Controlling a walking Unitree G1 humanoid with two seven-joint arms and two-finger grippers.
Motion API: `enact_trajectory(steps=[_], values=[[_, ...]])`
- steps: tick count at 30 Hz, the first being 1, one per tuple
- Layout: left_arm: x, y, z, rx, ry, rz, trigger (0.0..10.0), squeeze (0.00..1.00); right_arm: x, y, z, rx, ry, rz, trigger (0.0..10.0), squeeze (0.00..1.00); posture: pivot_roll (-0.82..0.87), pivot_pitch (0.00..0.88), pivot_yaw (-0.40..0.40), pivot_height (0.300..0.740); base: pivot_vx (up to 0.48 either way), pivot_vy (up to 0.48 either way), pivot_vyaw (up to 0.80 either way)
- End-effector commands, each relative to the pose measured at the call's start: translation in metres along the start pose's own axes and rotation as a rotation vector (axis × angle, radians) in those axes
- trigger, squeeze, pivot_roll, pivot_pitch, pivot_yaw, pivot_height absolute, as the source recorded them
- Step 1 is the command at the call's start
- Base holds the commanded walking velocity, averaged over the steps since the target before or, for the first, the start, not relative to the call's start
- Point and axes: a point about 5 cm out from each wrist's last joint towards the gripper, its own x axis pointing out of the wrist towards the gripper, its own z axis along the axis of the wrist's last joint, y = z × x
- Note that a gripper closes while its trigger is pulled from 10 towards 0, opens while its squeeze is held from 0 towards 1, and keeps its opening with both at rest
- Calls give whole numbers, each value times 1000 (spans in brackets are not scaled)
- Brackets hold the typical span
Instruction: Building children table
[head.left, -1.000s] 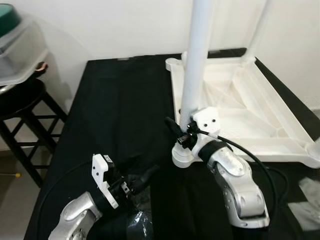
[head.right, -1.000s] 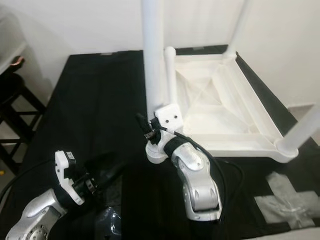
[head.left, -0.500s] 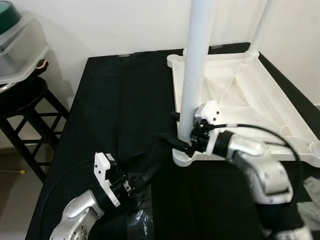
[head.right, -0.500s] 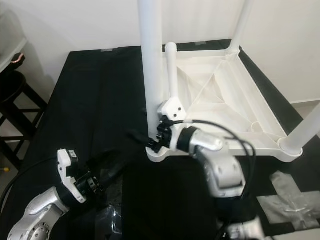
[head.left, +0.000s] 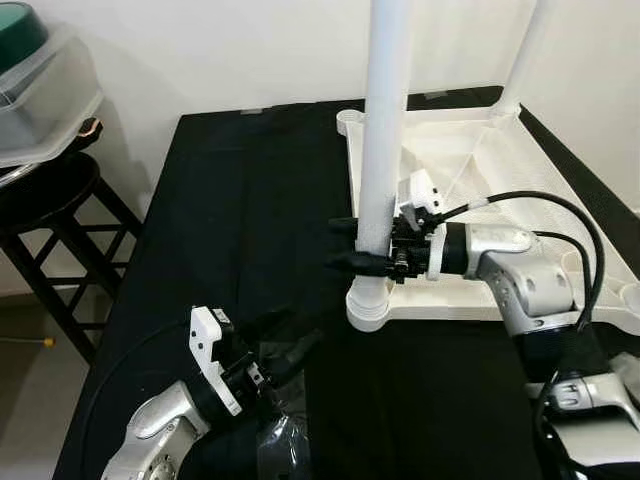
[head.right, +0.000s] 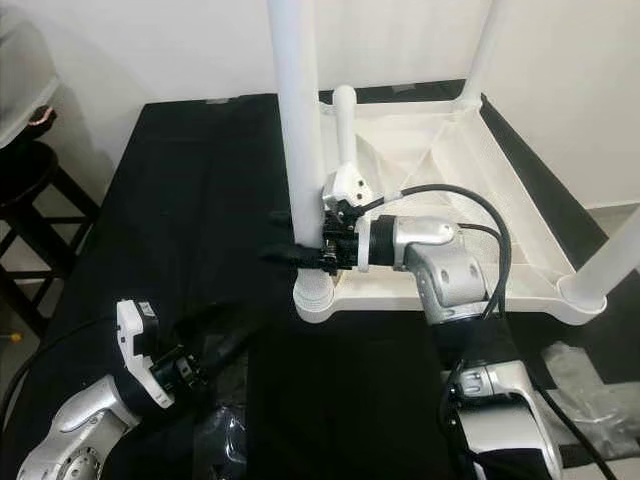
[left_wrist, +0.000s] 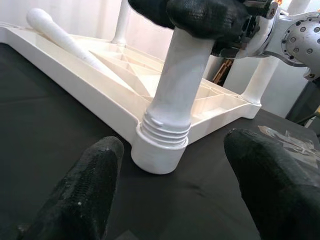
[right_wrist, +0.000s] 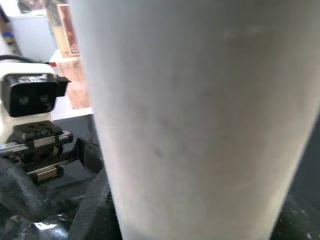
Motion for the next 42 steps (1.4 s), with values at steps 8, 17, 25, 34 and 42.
enact_trajectory(steps=[8, 17, 25, 34, 42], values=[[-2, -4, -4, -18, 8, 3, 10000, 0, -2, 6, -16, 19, 2, -111, 0, 0, 18, 165, 18, 740, 0, 0, 0], [-6, -4, -2, -11, 15, 1, 10000, 0, 10, 58, -73, 221, 146, -930, 0, 0, 14, 176, 24, 740, 0, 0, 0], [-7, -4, -2, -18, 20, 1, 10000, 0, 19, 69, -76, 211, 156, -800, 0, 0, 18, 178, 34, 740, 0, 0, 0], [-6, -2, -1, -16, 24, -2, 10000, 0, 24, 66, -51, 178, 61, -551, 10000, 1000, 33, 172, 52, 740, 0, 0, 0], [-6, -2, -1, -3, 30, -7, 10000, 0, -4, 40, -24, 36, 45, -298, 10000, 212, 58, 171, 62, 740, 0, 0, 0]])
